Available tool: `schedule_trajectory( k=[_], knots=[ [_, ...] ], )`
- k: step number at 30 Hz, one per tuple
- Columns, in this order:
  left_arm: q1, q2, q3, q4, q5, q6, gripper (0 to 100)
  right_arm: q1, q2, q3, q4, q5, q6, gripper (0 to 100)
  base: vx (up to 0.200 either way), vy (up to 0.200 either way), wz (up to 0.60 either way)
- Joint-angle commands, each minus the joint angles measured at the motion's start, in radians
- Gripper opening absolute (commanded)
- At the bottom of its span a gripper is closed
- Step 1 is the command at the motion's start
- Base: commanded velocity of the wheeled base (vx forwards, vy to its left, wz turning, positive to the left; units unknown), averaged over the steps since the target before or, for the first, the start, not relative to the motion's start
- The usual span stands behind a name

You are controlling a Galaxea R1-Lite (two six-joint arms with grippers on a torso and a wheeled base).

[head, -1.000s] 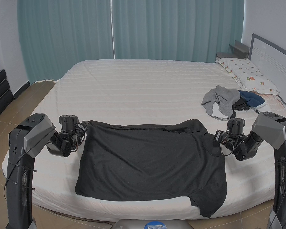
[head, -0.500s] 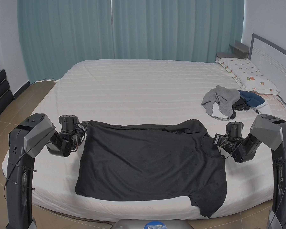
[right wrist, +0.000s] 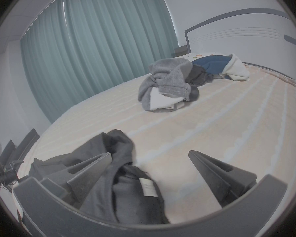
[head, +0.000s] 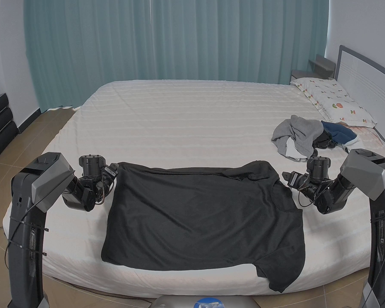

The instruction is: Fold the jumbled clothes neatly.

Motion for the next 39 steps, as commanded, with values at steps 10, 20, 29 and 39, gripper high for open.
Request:
schedule_trajectory(
  k=[10, 20, 29, 39],
  knots=[
    [-0.006, -0.073, 0.080, -0.049, -0.025, 0.004, 100, 0.130, -0.083, -0.292, 0.381, 0.053, 0.307, 100, 0.000, 0.000, 0.00],
    [0.002, -0.107, 0.164, -0.051, -0.017, -0.010, 100, 0.119, -0.014, -0.371, 0.442, 0.067, 0.369, 100, 0.000, 0.000, 0.00],
    [0.028, -0.159, 0.282, -0.052, -0.028, -0.079, 100, 0.130, 0.027, -0.494, 0.553, 0.069, 0.369, 100, 0.000, 0.022, 0.00],
    [0.027, -0.172, 0.400, -0.163, -0.028, -0.087, 100, 0.142, 0.145, -0.652, 0.639, 0.092, 0.434, 100, 0.000, 0.040, 0.00]
  ],
)
